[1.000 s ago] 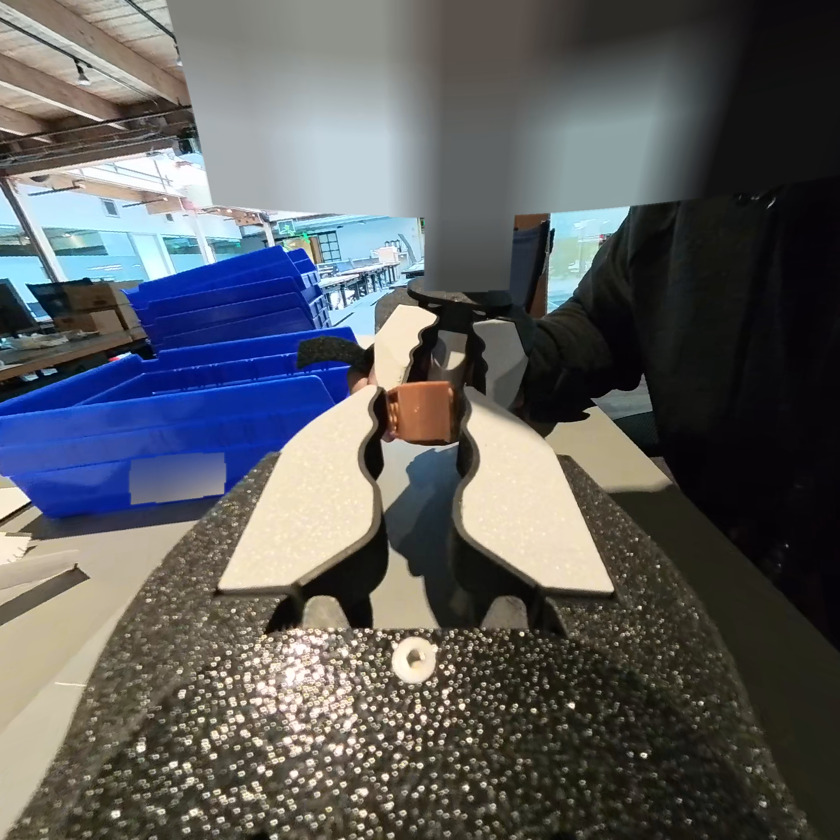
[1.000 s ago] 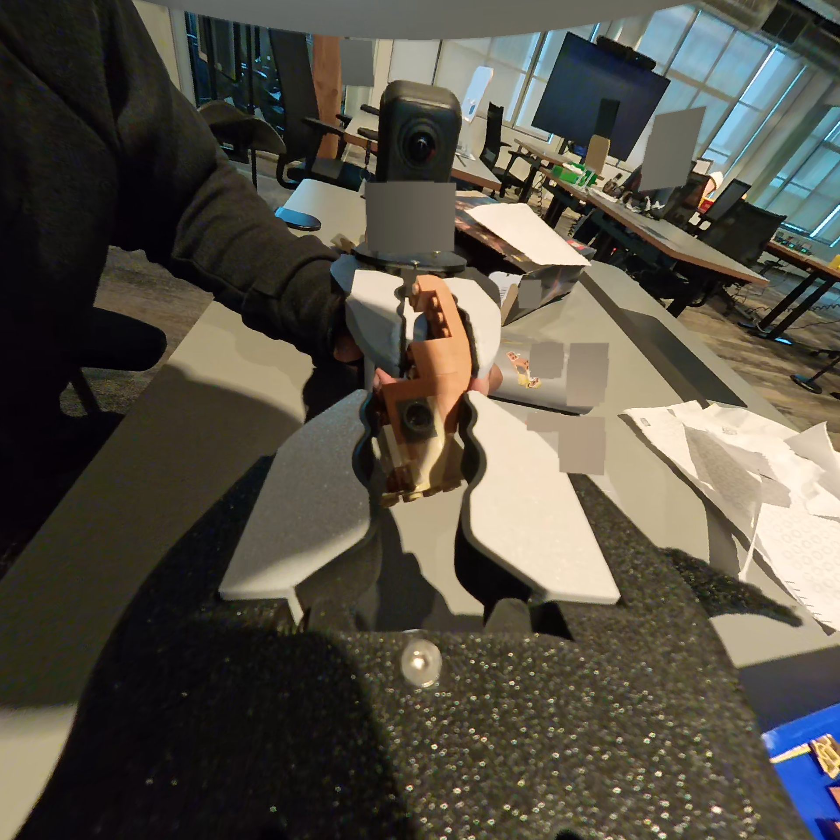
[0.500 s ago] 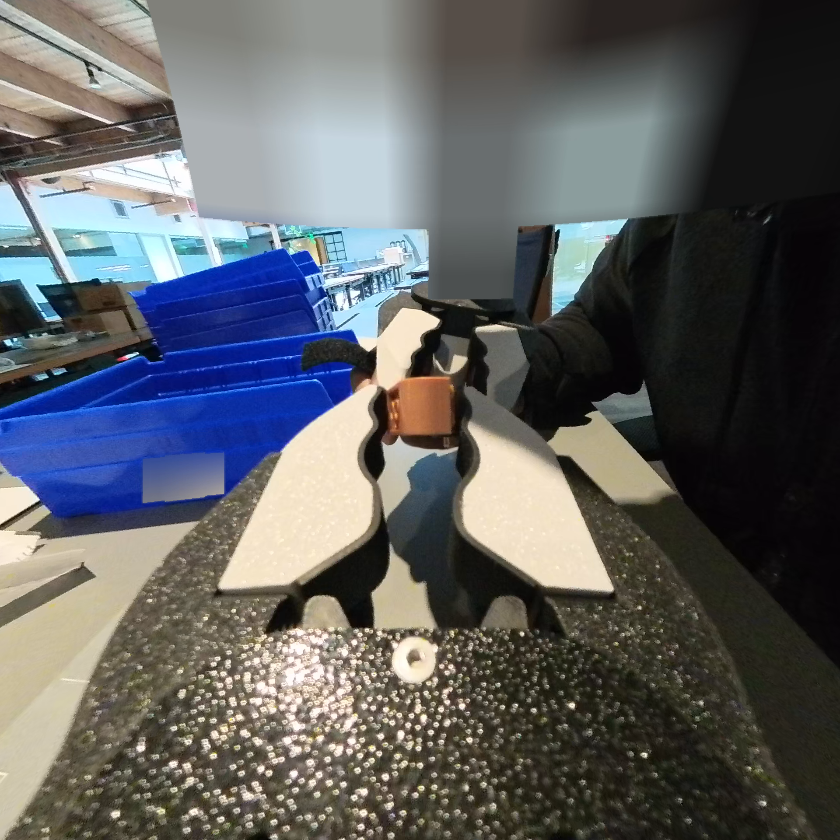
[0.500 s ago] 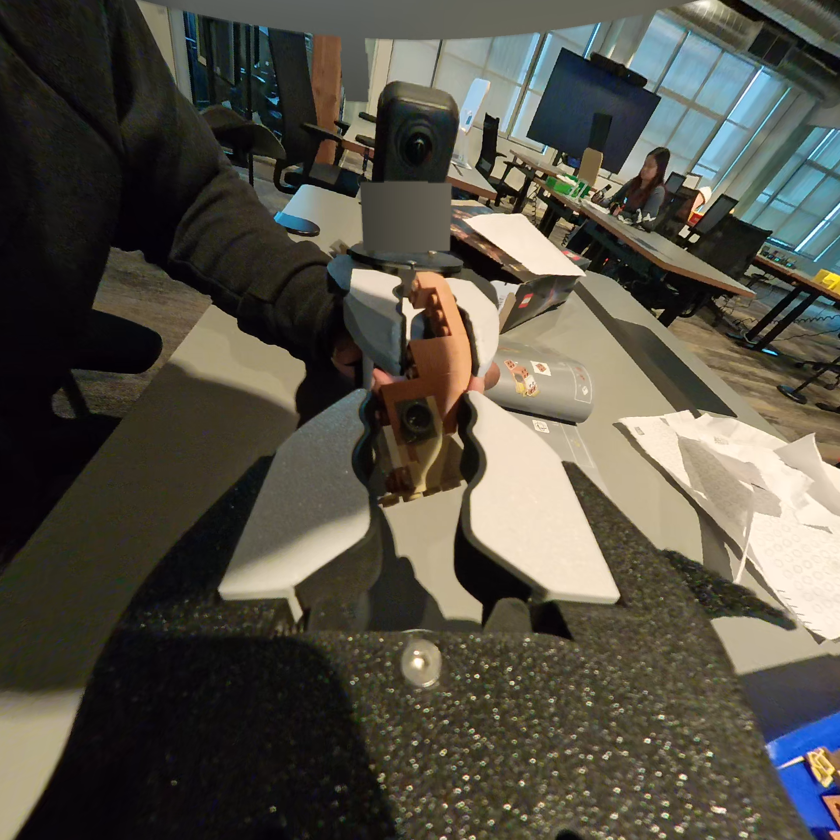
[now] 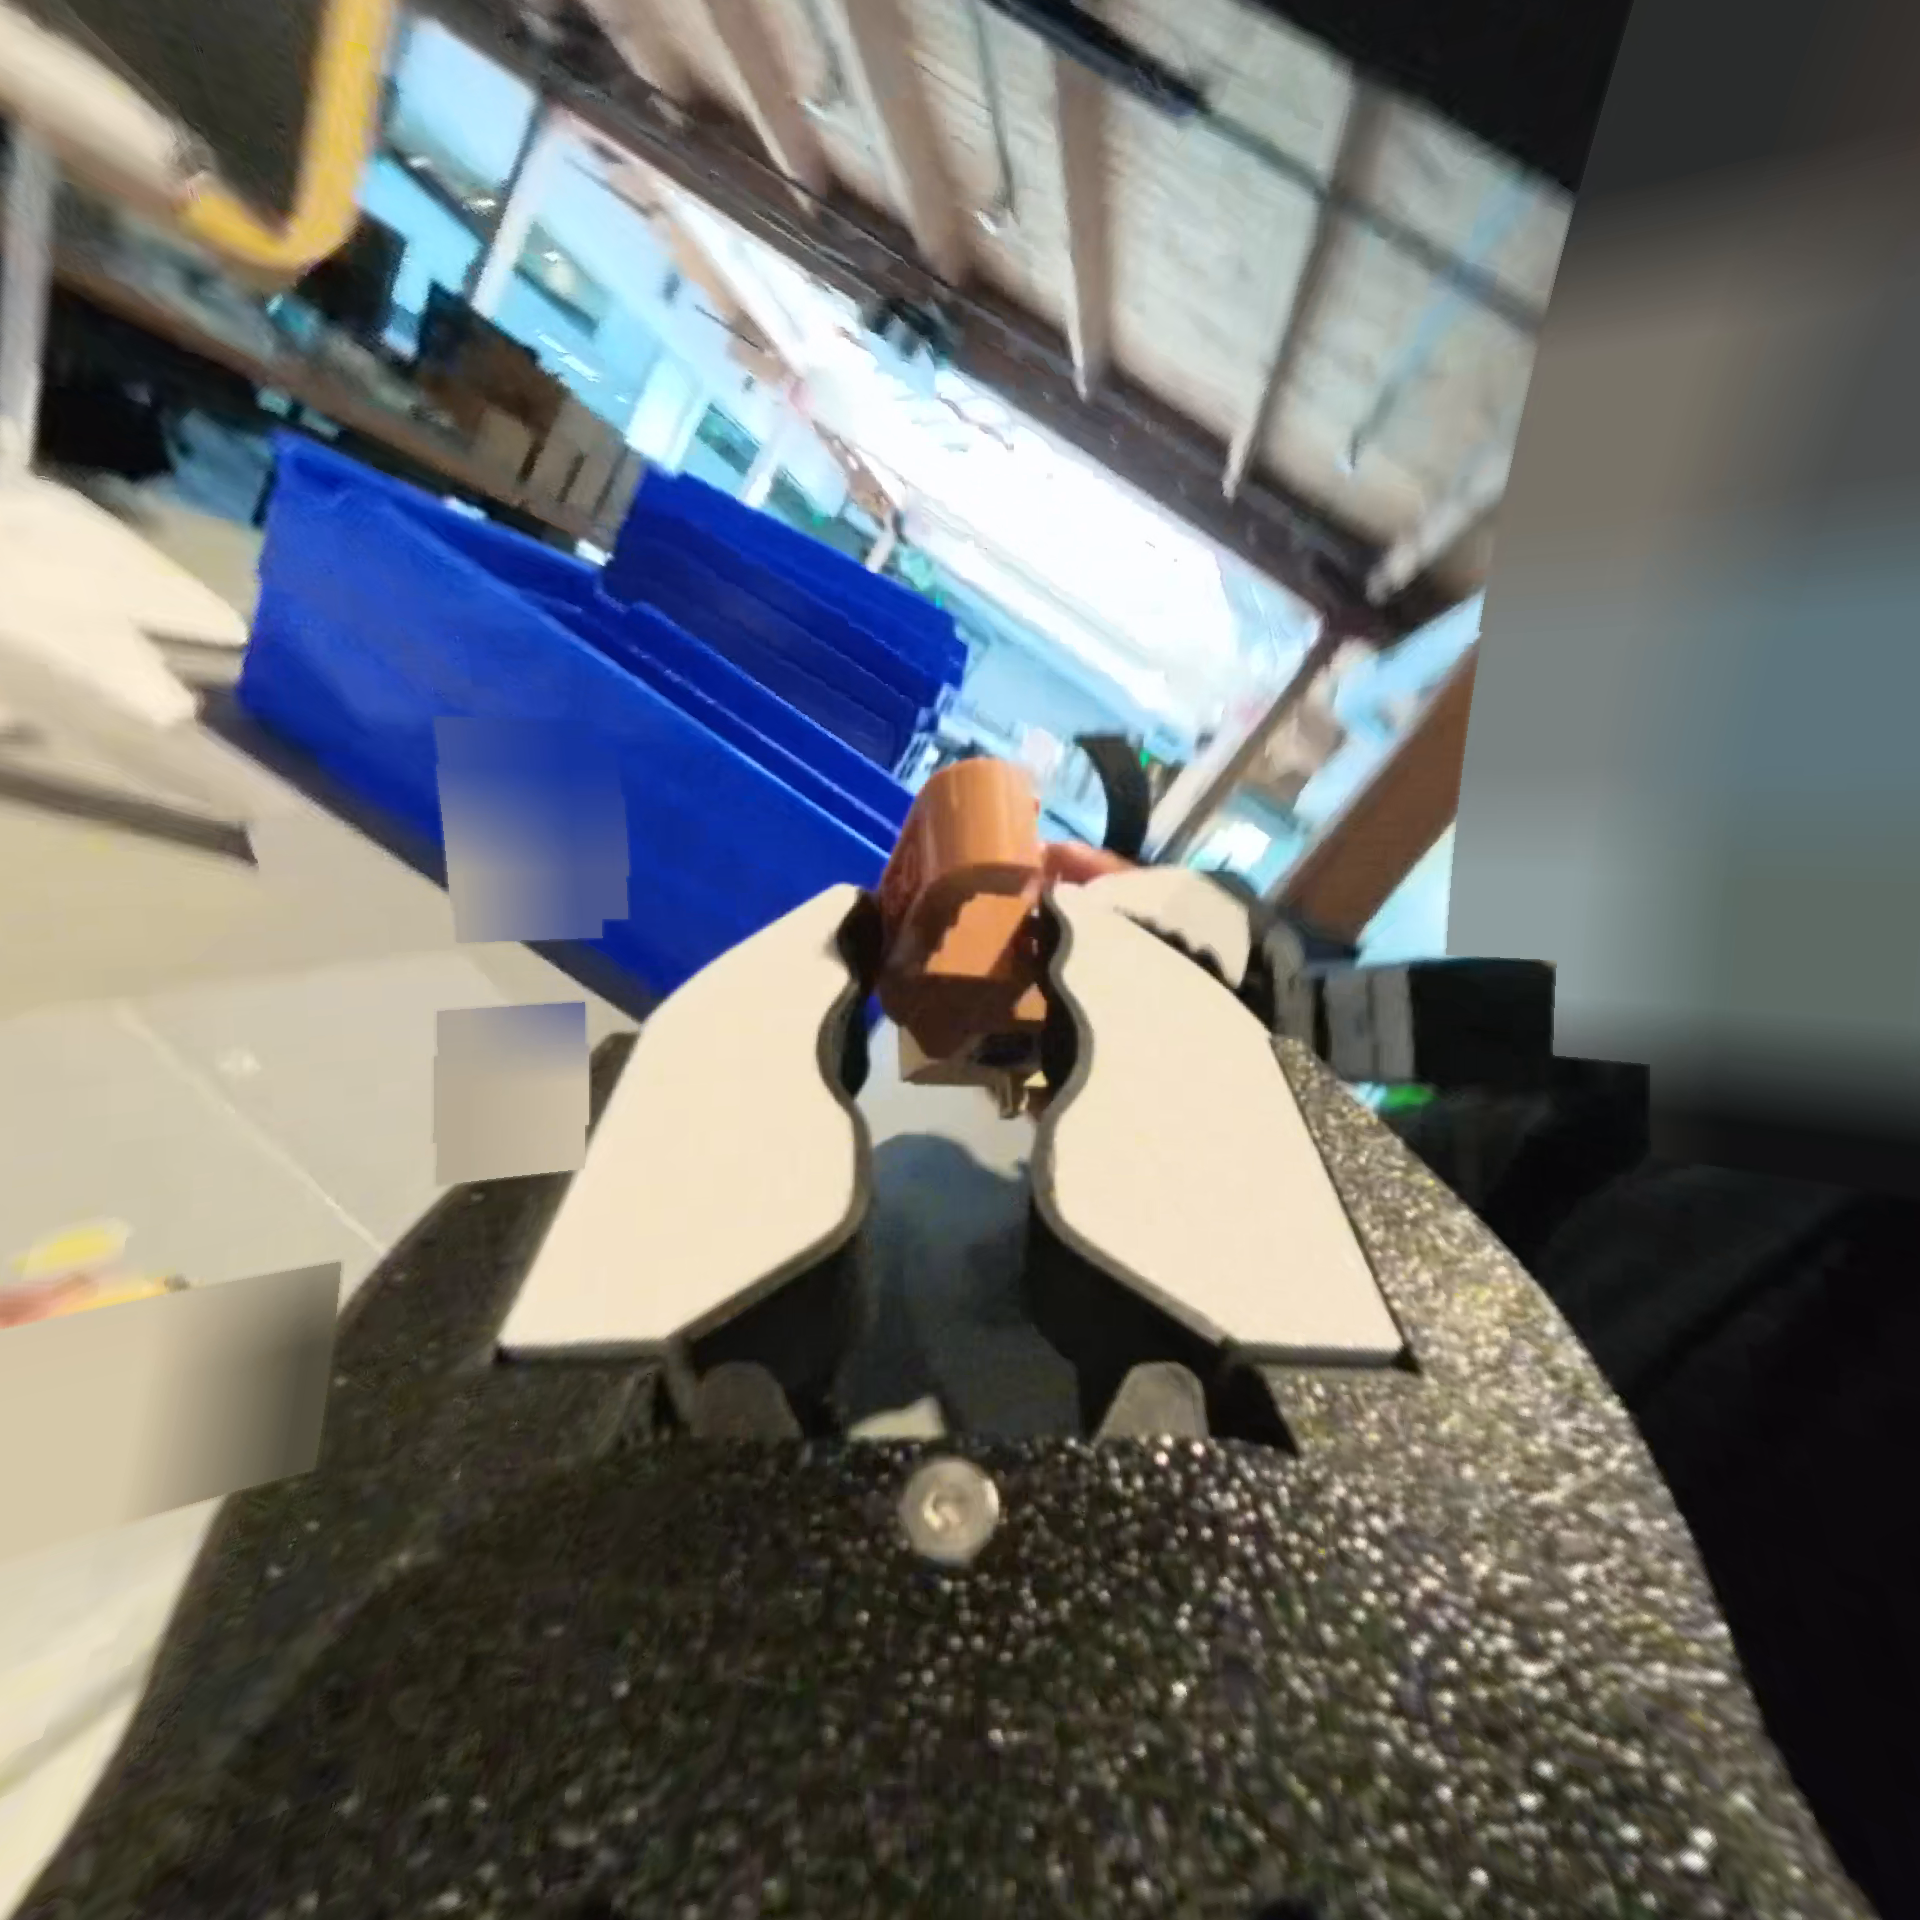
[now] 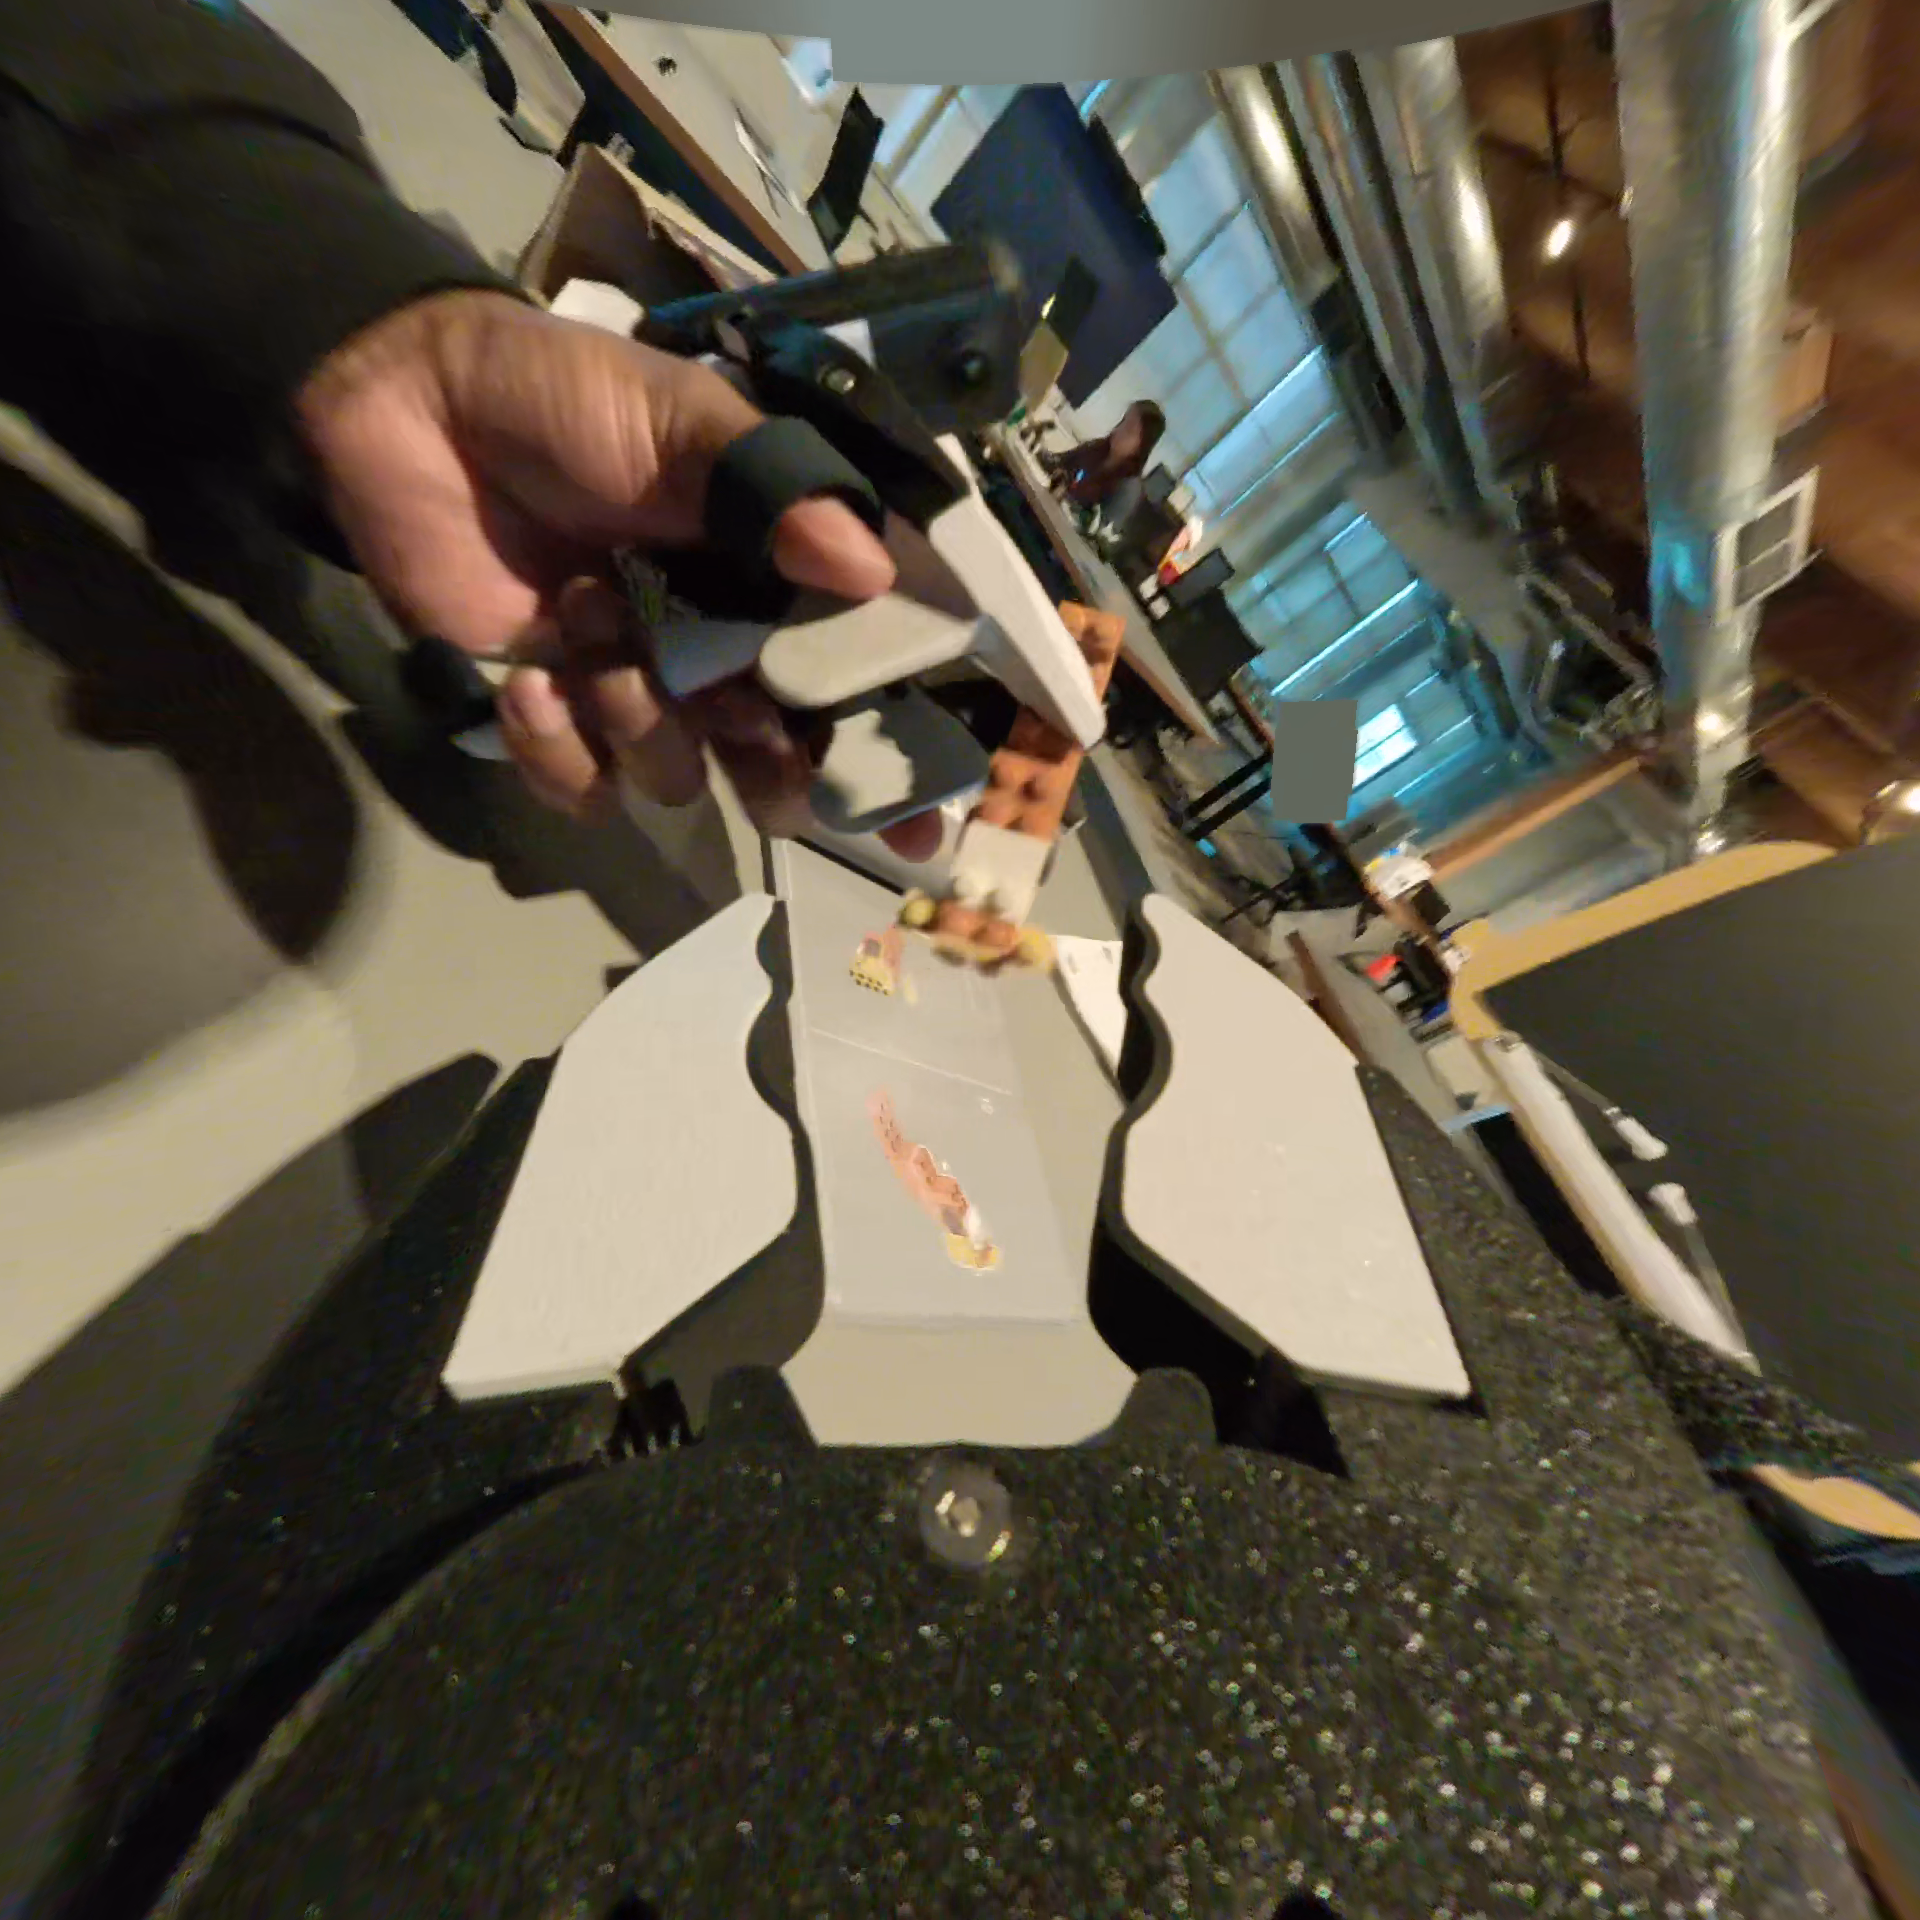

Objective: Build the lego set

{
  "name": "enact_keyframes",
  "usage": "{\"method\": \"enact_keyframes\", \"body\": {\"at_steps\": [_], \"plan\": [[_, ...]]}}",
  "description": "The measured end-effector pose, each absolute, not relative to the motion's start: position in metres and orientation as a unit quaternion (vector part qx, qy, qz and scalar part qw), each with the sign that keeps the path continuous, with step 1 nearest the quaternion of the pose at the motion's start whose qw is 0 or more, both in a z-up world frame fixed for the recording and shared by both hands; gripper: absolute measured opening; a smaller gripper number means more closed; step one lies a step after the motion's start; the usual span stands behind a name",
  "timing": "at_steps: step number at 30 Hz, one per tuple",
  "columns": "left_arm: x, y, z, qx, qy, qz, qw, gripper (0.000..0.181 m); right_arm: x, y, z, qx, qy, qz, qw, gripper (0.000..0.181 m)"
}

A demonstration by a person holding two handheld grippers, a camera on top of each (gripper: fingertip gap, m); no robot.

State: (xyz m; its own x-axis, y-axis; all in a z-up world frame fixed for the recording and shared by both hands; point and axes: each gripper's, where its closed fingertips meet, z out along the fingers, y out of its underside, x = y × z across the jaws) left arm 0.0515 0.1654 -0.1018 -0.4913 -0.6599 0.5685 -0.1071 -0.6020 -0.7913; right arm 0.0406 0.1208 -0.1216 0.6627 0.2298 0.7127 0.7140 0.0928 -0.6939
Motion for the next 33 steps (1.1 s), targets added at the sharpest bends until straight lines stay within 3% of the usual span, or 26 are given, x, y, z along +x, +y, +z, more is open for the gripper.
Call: {"method": "enact_keyframes", "body": {"at_steps": [3, 12, 18, 22, 29, 33], "plan": [[0.049, 0.171, -0.105, -0.527, 0.294, -0.79, 0.106, 0.028, 0.041, 0.127, -0.12, -0.661, -0.347, -0.179, 0.641, 0.061], [0.032, 0.159, -0.125, -0.575, 0.155, -0.801, 0.065, 0.028, 0.025, 0.13, -0.124, -0.689, -0.312, -0.173, 0.631, 0.055], [0.021, 0.144, -0.125, -0.577, 0.132, -0.805, 0.044, 0.028, 0.012, 0.124, -0.126, -0.696, -0.298, -0.186, 0.626, 0.027], [0.014, 0.141, -0.129, -0.585, 0.128, -0.8, 0.042, 0.029, 0.004, 0.118, -0.13, -0.716, -0.279, -0.153, 0.622, 0.026], [-0.008, 0.122, -0.147, -0.618, 0.22, -0.752, 0.064, 0.068, -0.004, 0.101, -0.145, -0.794, -0.183, 0.103, 0.57, 0.026], [-0.026, 0.121, -0.155, -0.639, 0.28, -0.711, 0.087, 0.065, -0.001, 0.093, -0.166, -0.827, -0.15, 0.21, 0.499, 0.026]]}}
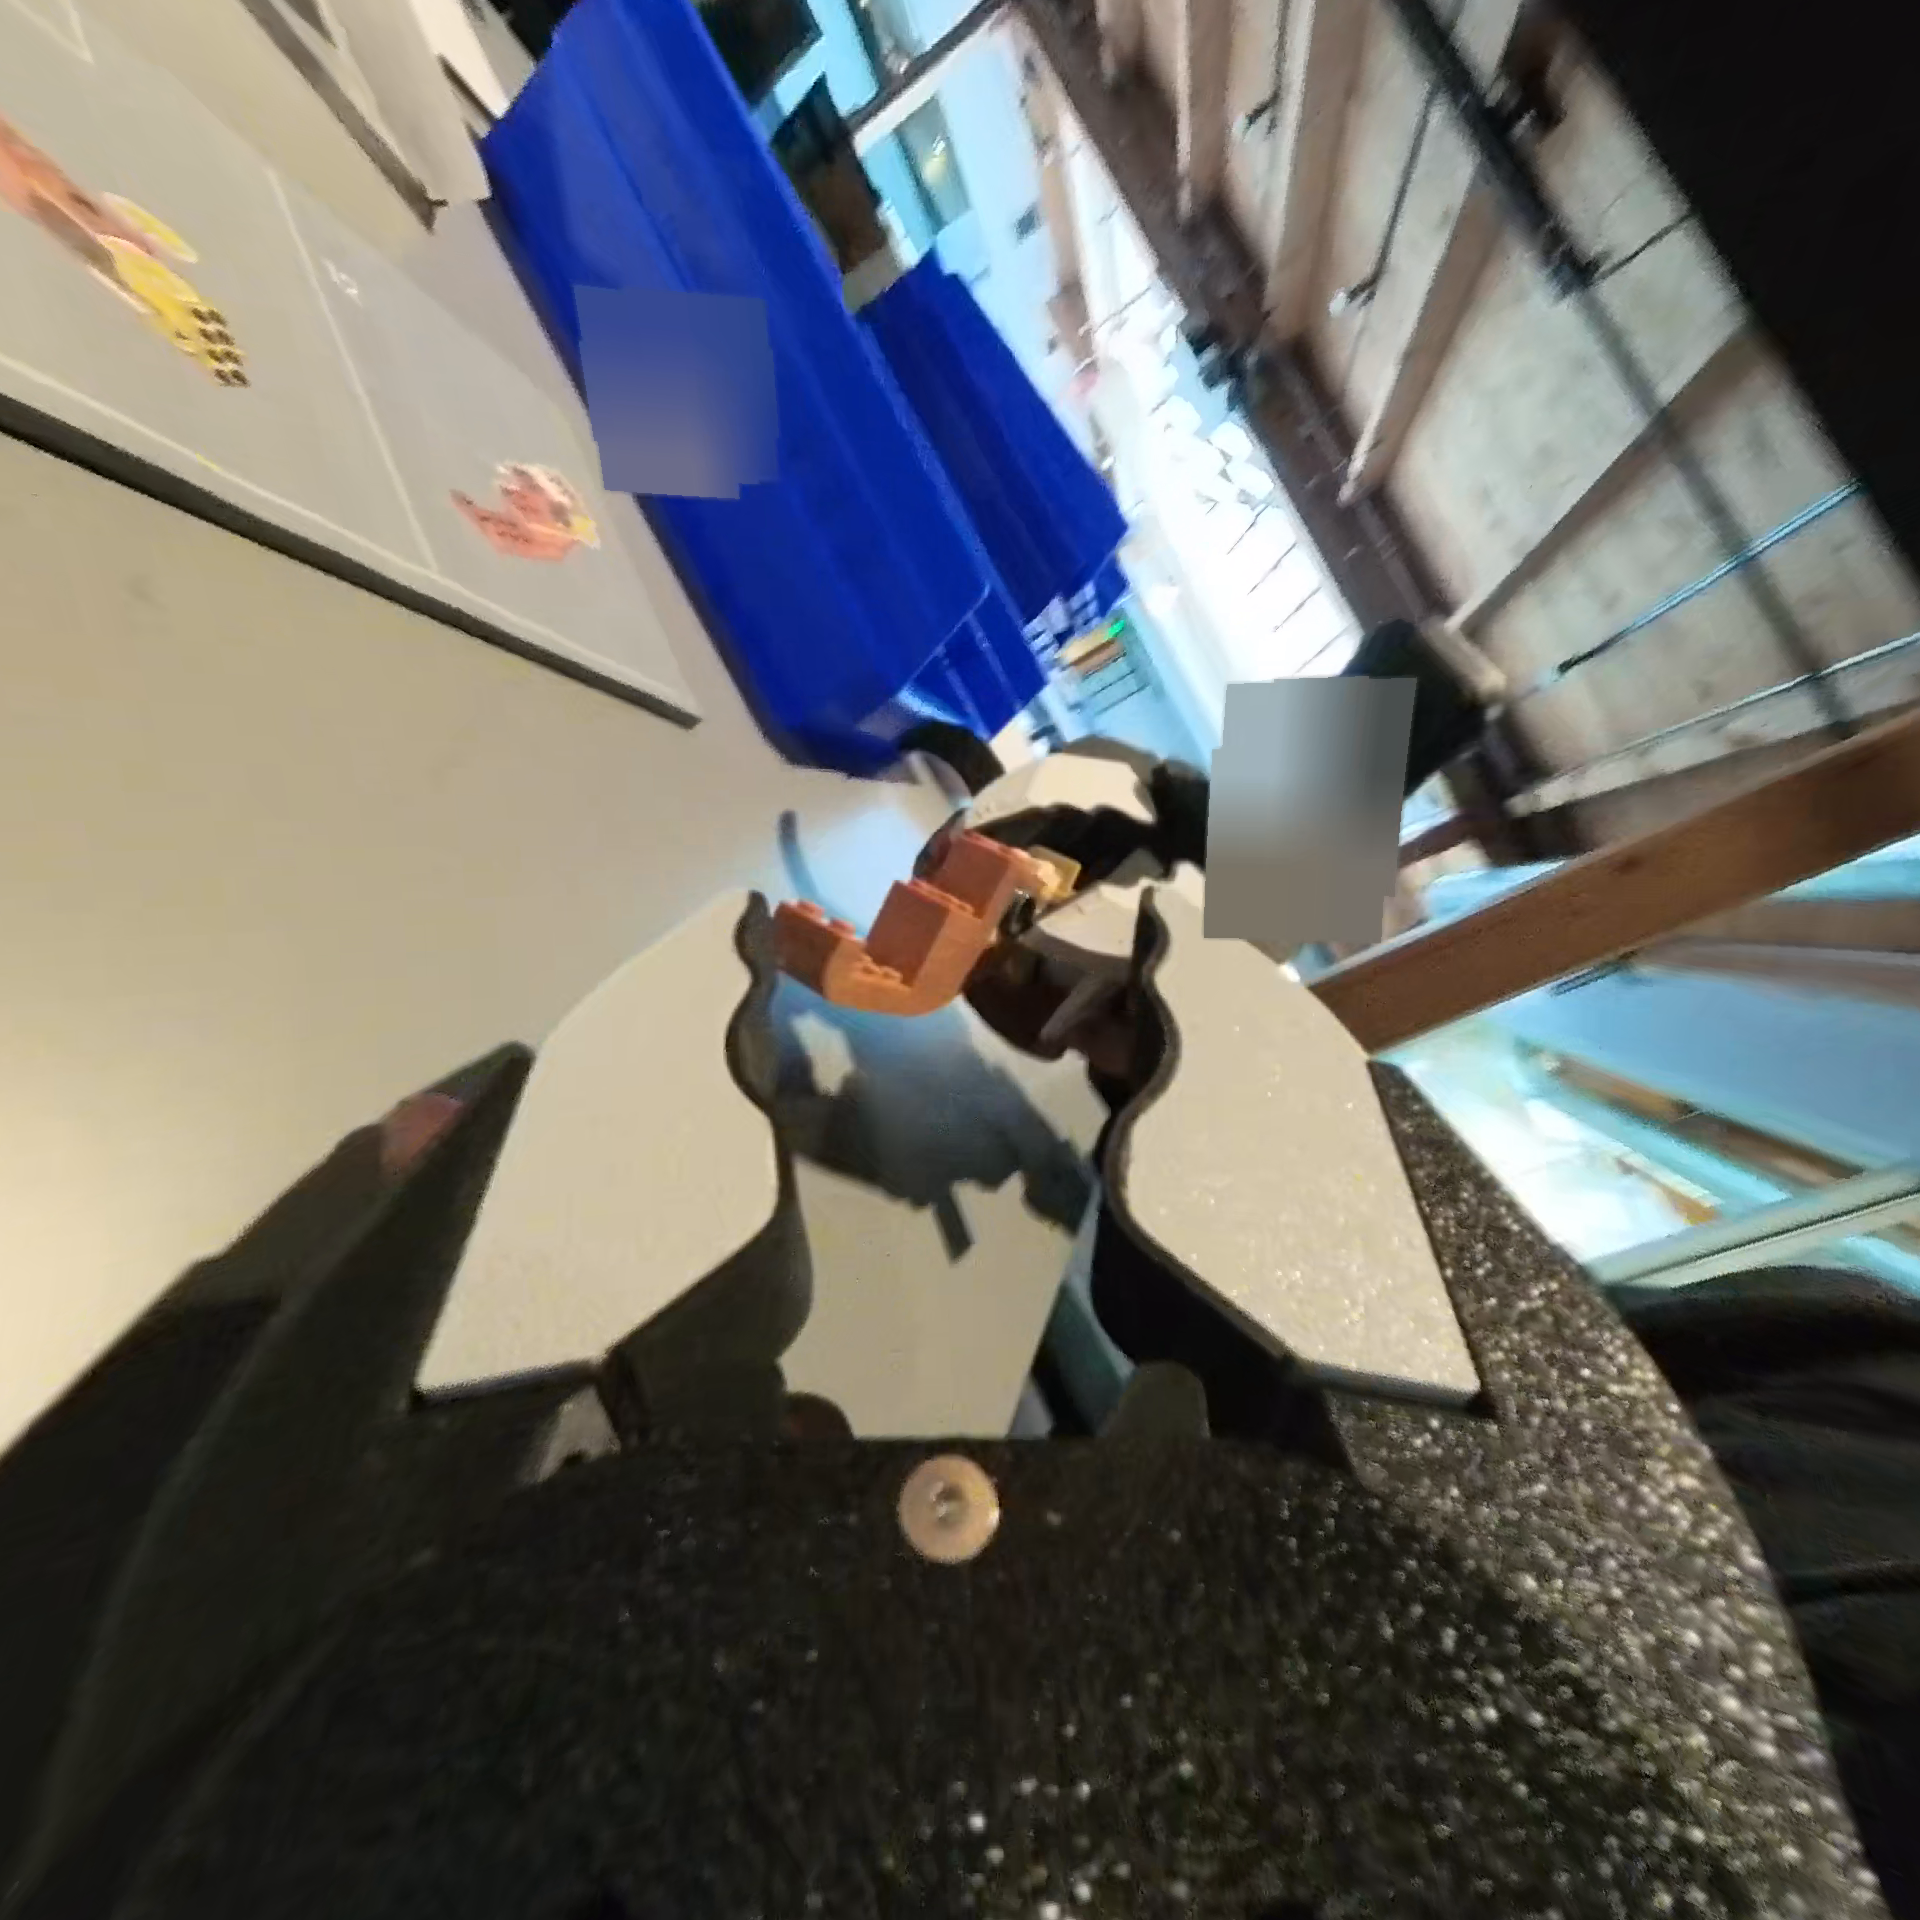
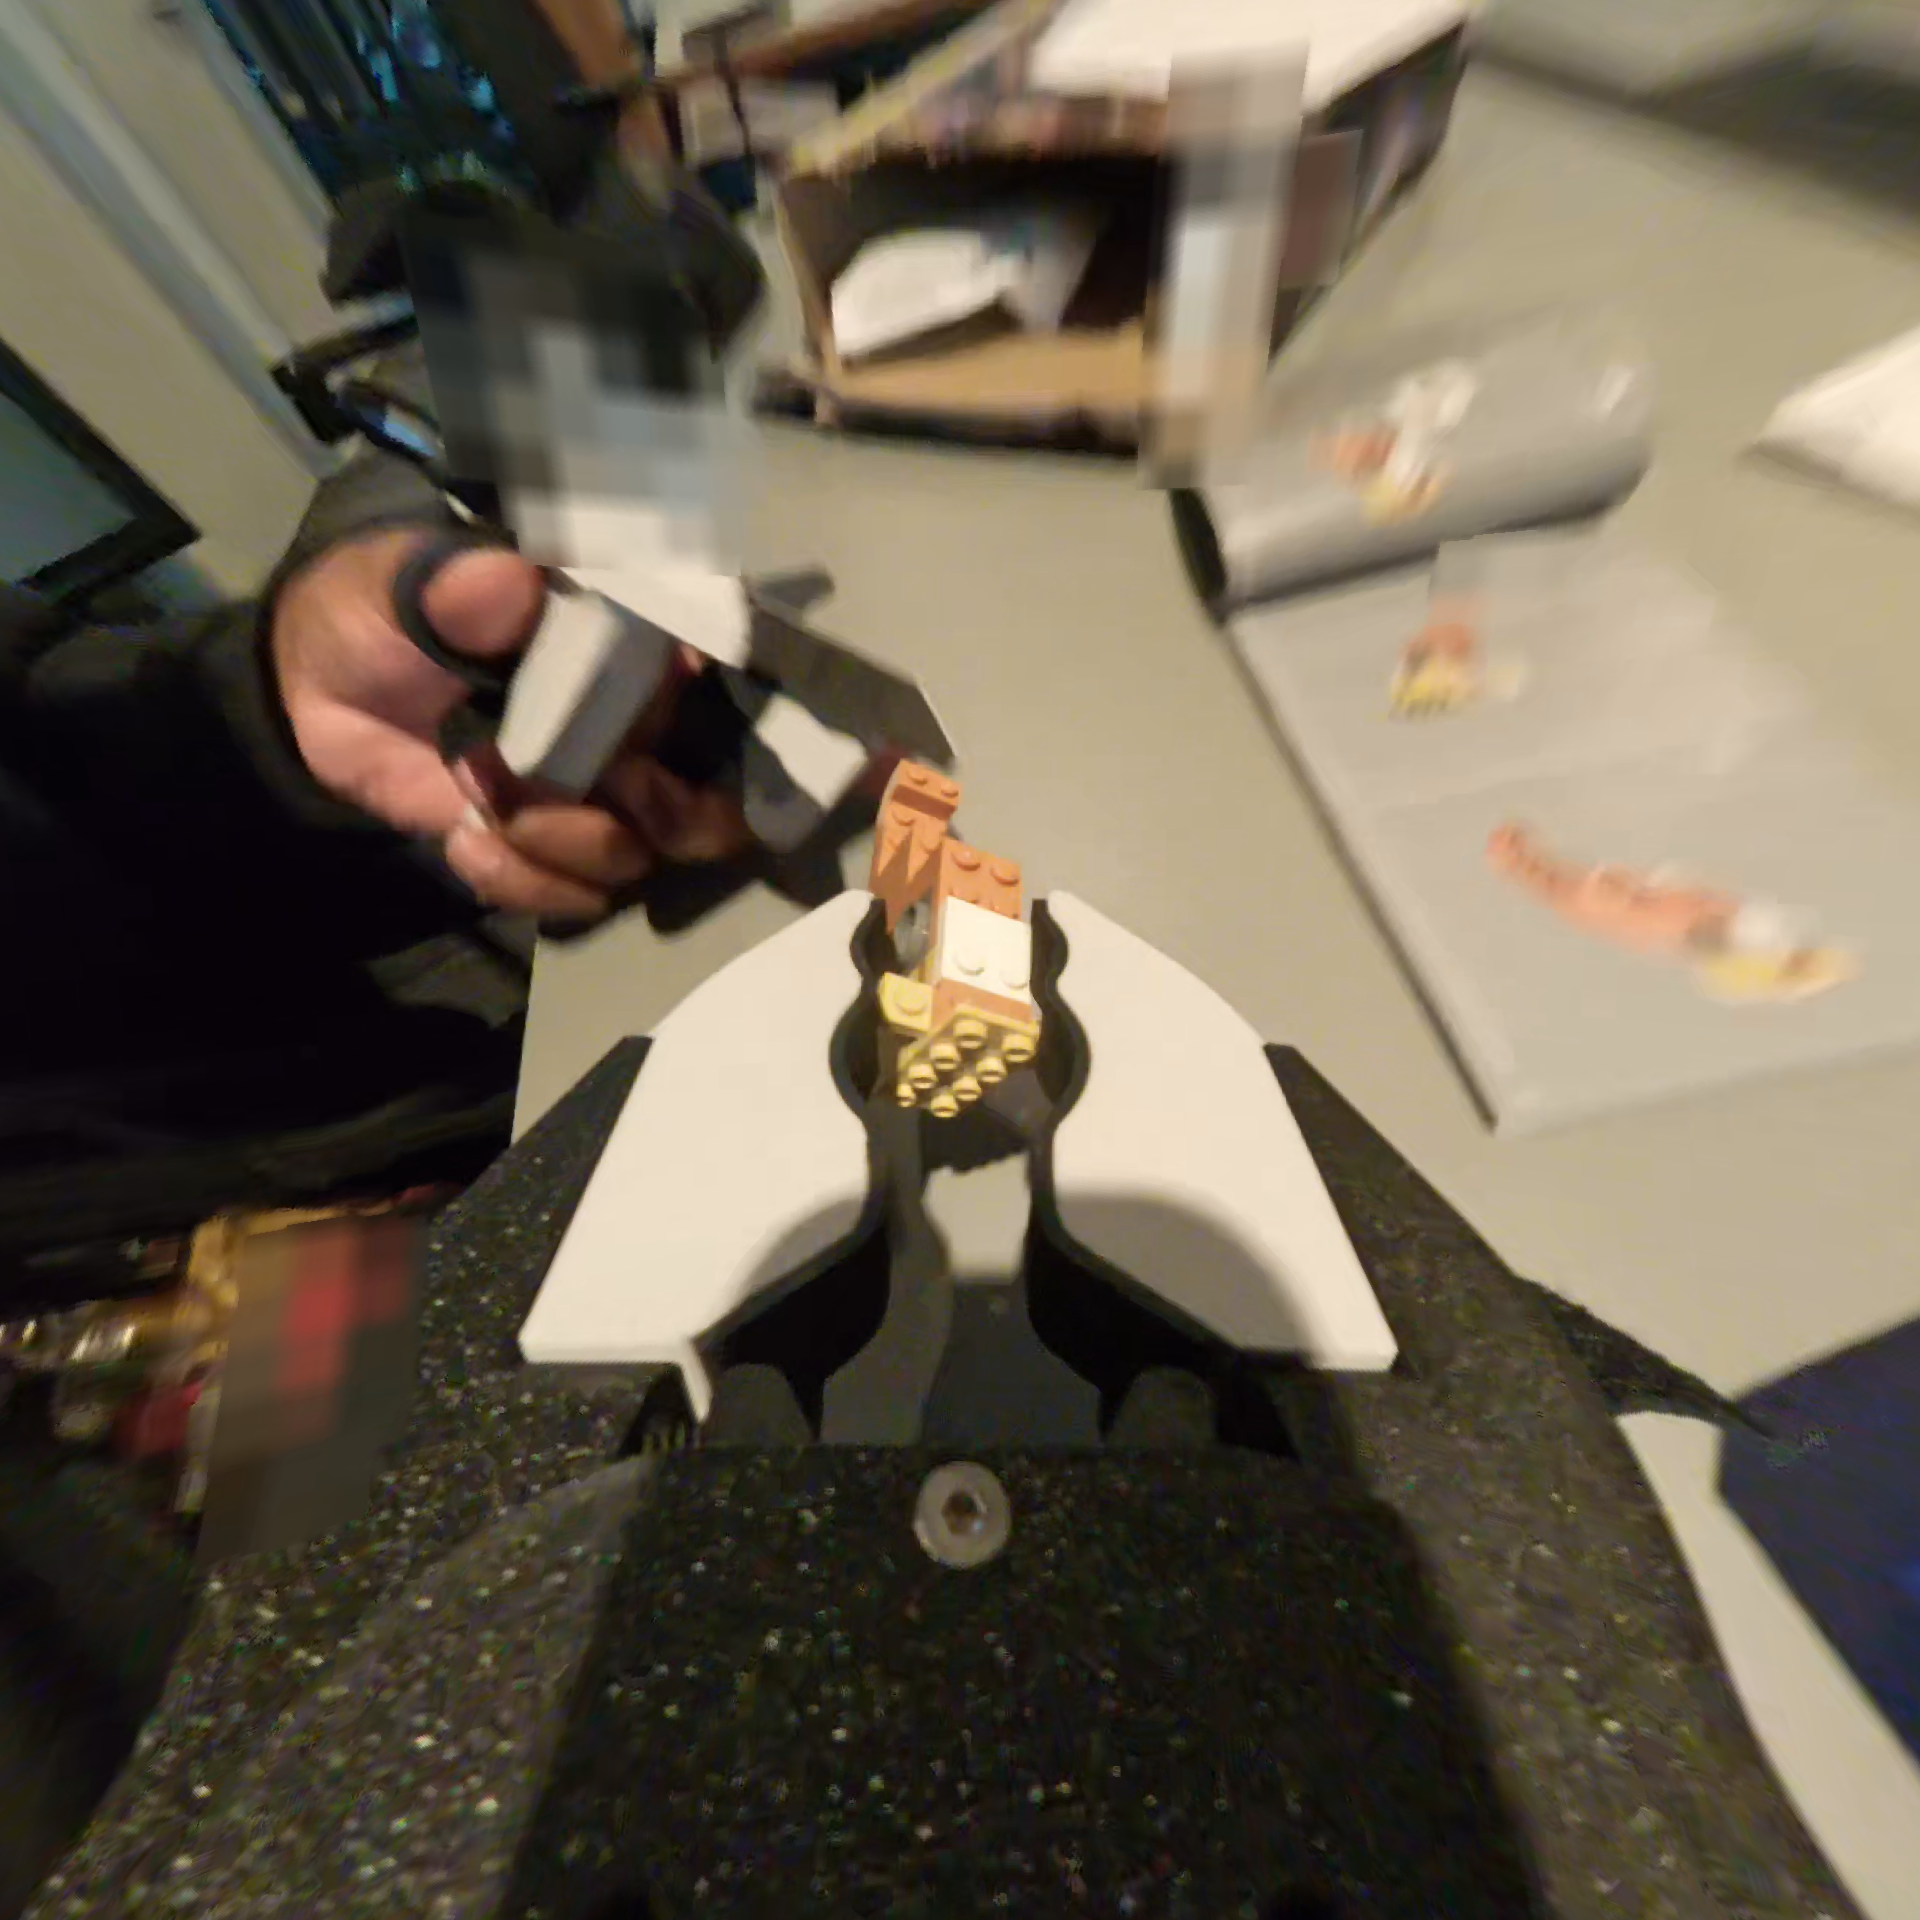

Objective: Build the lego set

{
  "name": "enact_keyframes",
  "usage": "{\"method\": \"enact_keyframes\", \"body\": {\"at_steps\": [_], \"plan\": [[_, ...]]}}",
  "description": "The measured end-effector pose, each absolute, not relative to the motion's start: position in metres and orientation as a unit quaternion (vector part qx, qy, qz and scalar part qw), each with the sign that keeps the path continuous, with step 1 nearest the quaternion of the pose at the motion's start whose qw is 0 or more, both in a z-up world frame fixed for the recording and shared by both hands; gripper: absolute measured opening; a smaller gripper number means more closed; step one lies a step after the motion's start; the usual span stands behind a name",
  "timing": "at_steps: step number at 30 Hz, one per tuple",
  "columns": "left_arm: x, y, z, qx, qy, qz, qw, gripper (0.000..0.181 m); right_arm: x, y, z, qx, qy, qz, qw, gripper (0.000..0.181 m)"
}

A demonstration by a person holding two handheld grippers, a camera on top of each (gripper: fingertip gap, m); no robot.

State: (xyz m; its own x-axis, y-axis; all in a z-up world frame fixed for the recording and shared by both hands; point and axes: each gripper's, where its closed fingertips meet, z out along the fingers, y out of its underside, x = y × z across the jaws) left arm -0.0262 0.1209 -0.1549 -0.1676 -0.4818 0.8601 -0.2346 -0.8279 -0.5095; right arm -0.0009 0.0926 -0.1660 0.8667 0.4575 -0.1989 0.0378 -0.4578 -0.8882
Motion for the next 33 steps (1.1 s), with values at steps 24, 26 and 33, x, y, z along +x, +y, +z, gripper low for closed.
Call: {"method": "enact_keyframes", "body": {"at_steps": [24, 26, 33], "plan": [[-0.088, 0.186, -0.133, -0.534, 0.51, -0.511, 0.44, 0.061, 0.046, 0.05, -0.108, -0.76, -0.159, 0.033, 0.629, 0.05], [-0.08, 0.197, -0.126, -0.495, 0.551, -0.45, 0.499, 0.059, 0.046, 0.052, -0.097, -0.74, -0.17, 0.018, 0.65, 0.051], [0.013, 0.184, -0.135, -0.249, 0.759, -0.24, 0.551, 0.059, 0.022, 0.085, -0.098, -0.677, -0.263, 0.041, 0.686, 0.049]]}}
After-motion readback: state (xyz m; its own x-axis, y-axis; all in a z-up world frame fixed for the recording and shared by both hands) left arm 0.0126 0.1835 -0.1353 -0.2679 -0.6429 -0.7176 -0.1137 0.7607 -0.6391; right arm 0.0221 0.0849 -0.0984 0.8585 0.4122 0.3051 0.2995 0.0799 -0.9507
